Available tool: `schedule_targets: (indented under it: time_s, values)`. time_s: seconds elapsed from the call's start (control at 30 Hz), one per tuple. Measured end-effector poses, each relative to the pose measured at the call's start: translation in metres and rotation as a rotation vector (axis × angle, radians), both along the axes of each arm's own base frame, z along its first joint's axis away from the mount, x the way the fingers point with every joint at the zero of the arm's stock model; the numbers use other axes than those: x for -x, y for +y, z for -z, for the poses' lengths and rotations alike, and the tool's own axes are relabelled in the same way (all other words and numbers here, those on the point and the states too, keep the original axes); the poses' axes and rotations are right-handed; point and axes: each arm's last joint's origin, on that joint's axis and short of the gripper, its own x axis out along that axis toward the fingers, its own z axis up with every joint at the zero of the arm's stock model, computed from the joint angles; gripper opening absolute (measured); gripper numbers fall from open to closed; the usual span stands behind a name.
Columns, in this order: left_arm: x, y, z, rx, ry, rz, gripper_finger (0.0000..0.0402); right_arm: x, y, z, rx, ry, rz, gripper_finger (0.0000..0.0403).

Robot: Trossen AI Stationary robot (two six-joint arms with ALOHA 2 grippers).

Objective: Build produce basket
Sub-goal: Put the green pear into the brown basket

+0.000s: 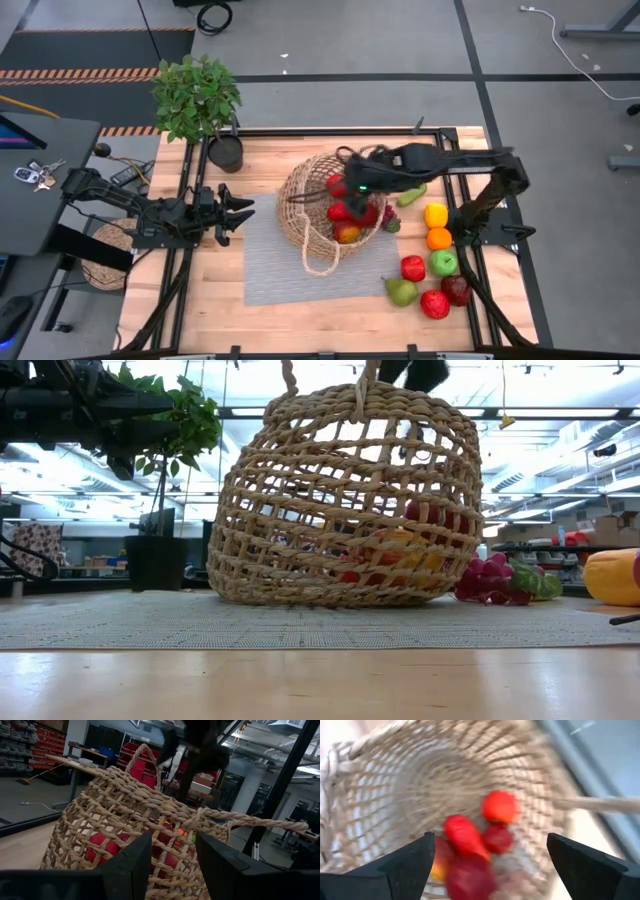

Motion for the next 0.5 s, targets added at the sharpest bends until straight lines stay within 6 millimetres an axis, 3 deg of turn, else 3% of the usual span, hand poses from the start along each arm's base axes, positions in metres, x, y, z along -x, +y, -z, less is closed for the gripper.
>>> schedule_targets:
  time_s: [0.13, 0.27, 0.4, 0.5]
  values:
    - [0.0, 0.0, 0.0, 0.0, 0.0, 0.0, 0.016, 0.044, 0.004, -0.03, 0.163, -0.073, 0.099, 0.0381]
    - [0.0, 0.0, 0.0, 0.0, -0.001, 0.0, 0.016, 0.087, -0.009, -0.045, 0.267, -0.146, 0.242, 0.0377]
    - [0.0, 0.0, 0.0, 0.0, -0.001, 0.0, 0.016, 0.12, -0.03, -0.041, 0.277, -0.175, 0.39, 0.0367]
    - [0.0, 0.0, 0.0, 0.0, 0.0, 0.0, 0.016, 0.136, -0.043, -0.027, 0.237, -0.14, 0.456, 0.0358]
